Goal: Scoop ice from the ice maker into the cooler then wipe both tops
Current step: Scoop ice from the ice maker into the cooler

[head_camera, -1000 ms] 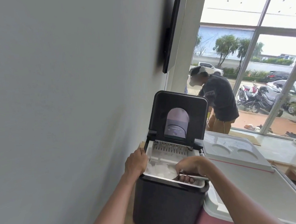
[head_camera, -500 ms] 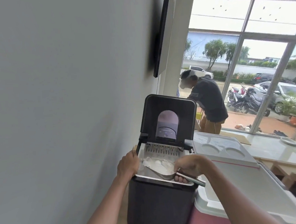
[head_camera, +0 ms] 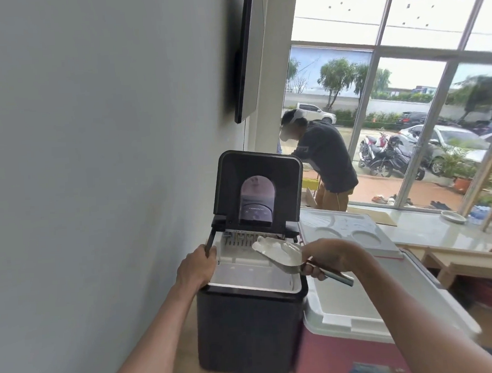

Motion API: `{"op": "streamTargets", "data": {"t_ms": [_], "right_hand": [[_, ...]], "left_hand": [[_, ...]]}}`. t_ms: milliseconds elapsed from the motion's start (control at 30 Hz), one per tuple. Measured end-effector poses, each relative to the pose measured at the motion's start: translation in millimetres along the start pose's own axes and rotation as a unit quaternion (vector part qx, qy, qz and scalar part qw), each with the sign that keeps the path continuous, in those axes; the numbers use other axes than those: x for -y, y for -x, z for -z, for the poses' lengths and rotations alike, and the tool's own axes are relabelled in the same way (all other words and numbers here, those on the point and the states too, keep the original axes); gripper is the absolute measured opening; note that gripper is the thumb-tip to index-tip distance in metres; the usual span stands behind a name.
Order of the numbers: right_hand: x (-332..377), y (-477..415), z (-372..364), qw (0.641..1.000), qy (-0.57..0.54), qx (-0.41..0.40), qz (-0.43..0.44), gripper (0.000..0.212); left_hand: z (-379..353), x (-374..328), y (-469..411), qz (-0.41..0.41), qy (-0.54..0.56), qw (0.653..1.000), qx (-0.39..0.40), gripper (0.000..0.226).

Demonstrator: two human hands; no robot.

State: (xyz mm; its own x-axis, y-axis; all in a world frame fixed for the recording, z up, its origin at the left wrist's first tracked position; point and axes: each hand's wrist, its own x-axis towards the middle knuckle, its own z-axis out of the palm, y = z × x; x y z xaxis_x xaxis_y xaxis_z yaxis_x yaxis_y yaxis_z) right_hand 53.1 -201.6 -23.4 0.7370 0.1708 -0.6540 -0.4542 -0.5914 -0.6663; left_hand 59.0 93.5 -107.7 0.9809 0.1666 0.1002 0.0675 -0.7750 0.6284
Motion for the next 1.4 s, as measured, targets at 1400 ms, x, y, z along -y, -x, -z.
{"op": "streamTargets", "data": {"t_ms": [1400], "right_hand": [[-12,32,4,0.874,0.171,-0.419,0.174,0.047]], "left_hand": [[-6,-1,-2,0.000,-0.034,0.999,0.013,0.048]]}}
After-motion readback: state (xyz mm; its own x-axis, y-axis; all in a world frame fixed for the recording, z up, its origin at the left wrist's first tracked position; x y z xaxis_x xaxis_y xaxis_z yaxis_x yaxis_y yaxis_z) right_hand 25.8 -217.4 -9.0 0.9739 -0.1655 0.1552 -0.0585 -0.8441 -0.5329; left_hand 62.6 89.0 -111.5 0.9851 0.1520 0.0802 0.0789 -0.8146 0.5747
